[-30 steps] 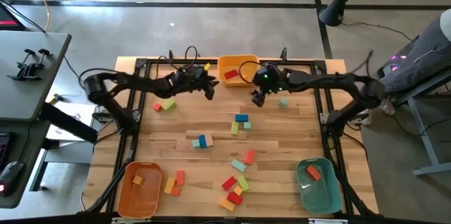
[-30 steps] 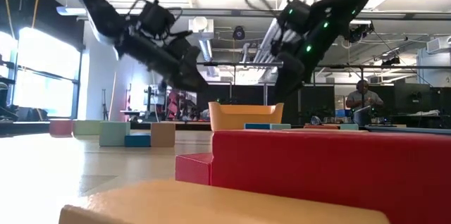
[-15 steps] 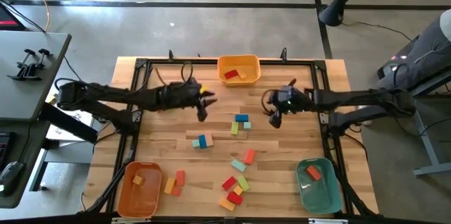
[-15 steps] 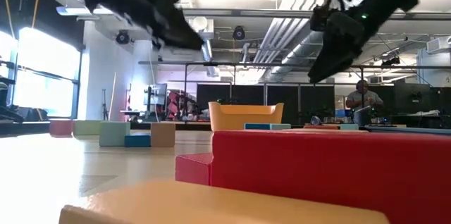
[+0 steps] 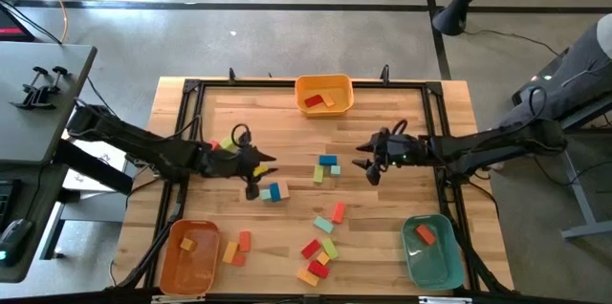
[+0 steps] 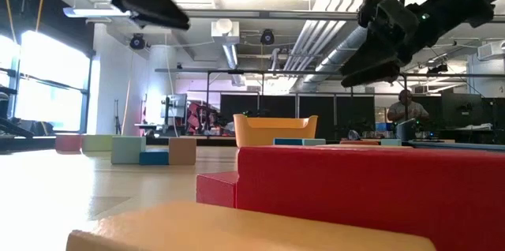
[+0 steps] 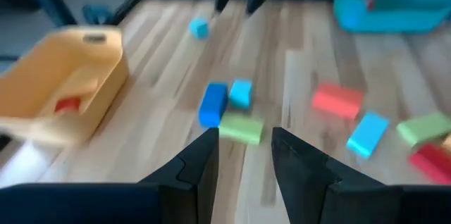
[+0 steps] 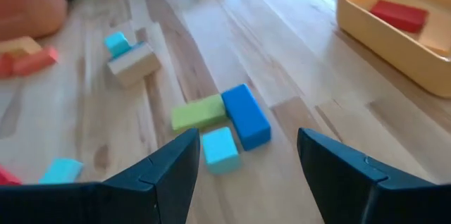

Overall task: Sort blocks by size
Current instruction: Put the light blue square block into the orange bin

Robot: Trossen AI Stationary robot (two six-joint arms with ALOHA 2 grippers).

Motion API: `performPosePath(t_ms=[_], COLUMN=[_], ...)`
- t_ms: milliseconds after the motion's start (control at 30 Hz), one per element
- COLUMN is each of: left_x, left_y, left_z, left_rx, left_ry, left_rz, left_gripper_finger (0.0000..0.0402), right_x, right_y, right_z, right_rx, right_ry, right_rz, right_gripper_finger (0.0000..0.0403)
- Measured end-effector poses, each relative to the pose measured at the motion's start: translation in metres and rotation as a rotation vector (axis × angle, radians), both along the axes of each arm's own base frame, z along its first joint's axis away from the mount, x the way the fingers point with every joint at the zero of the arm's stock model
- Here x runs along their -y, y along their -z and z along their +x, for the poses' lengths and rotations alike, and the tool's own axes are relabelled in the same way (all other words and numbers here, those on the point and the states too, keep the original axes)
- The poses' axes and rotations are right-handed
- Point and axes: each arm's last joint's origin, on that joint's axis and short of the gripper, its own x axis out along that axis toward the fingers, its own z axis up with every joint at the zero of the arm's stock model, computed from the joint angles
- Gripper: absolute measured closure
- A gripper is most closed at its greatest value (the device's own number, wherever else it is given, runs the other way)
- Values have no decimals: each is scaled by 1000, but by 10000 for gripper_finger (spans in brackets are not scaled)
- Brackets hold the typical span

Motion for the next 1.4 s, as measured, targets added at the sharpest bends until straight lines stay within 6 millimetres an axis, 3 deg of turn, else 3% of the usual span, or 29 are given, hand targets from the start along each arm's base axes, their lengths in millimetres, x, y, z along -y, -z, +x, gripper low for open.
performPosePath(t_ms=[167, 267, 500, 667, 900, 1400], left_x=[-4, -11, -44, -57, -54, -51], left_y=[7, 7, -16, -21, -3, 29], left_z=[-7, -6, 13, 20, 31, 58], left_rx=[-73, -73, 138, 194, 135, 84], left_ry=[-84, -117, -254, -70, 25, 66], left_rz=[-63, -45, 188, 134, 25, 76], left_gripper_finger=[284, 284, 284, 284, 284, 284], right_x=[-4, 1, 32, 44, 48, 61], right_y=[1, 4, 16, 29, 34, 63], right_z=[0, -3, -18, -36, -45, -36], right_rx=[14, -13, -161, -338, -403, -565], right_ry=[20, 147, 454, 557, 638, 679], right_rz=[-18, -52, -65, -1, 53, 72], right_gripper_finger=[167, 167, 167, 167, 167, 167])
